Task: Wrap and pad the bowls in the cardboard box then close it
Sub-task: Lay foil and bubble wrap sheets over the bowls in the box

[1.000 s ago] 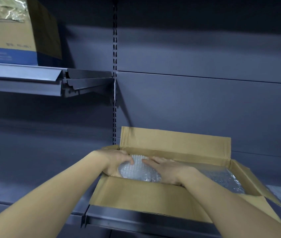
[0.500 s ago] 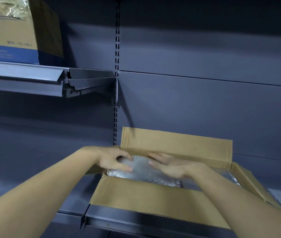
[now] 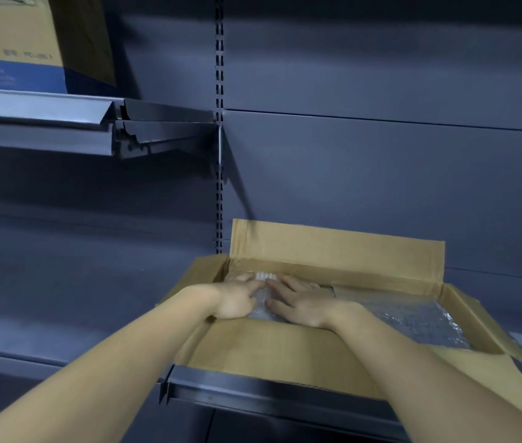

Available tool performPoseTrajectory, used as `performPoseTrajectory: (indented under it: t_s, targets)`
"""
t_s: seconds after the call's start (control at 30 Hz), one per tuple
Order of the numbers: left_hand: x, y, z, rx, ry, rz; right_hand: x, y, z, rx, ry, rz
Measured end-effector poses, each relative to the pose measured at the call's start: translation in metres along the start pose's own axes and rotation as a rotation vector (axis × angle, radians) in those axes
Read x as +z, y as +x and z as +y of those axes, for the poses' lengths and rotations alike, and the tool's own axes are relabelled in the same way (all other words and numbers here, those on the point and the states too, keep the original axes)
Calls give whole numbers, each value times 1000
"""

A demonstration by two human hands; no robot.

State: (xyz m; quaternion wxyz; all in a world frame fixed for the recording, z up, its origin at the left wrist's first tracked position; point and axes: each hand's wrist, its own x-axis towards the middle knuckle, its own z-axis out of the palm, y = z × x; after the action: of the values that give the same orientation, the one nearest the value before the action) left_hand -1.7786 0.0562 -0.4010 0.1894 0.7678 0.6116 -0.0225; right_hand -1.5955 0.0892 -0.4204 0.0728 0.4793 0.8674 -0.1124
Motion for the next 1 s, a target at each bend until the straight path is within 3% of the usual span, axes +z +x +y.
performPoseTrajectory:
  t_s: [0.17,0.33,0.5,0.63,0.83,1.0]
  targets:
    - [-1,1,2,-26,33,-39,0,0,0,3,-6,7]
    - [-3,-9,4,25,160,142,0,-3,-1,-8,-2,60]
    - [-6,-8,6,-73,196,-68,2,-1,-1,3,-23,43]
    - [-7,-5,7,-92,217,-97,2,1,0,13,-28,26]
    - [-9,-6,7,-58,160,28,-12,-9,-4,-6,36,99]
    - [-18,-10,19,-21,159,216,-22,-19,11,95,46,232]
